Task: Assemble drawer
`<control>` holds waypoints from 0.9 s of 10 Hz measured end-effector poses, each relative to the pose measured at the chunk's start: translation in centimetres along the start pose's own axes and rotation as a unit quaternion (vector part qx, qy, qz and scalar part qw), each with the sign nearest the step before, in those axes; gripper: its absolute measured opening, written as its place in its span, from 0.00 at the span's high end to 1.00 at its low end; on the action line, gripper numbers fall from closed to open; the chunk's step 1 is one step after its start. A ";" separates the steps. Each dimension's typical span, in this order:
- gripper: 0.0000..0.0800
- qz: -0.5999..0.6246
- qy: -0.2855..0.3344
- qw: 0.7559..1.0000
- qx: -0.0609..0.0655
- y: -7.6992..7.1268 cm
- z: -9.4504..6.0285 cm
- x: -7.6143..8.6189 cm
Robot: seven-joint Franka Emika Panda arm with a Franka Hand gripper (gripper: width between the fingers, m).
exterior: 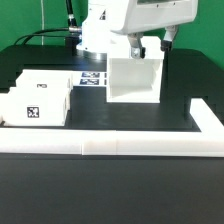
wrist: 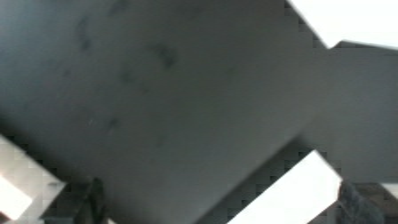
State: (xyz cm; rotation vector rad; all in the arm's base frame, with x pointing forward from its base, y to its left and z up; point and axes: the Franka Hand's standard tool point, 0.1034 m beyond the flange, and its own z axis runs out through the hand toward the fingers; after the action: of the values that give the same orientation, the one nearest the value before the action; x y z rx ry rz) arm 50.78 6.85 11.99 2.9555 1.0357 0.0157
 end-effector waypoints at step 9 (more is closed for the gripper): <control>0.19 0.142 -0.008 0.990 0.002 -3.4 -0.9 -3.7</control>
Offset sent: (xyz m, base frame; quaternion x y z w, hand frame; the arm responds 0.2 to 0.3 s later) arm 0.0000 0.0000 0.0000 0.0000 0.0000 0.0000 1.0000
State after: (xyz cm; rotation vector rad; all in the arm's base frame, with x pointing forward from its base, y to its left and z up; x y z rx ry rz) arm 45.71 7.22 12.84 3.0733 0.6064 -0.0083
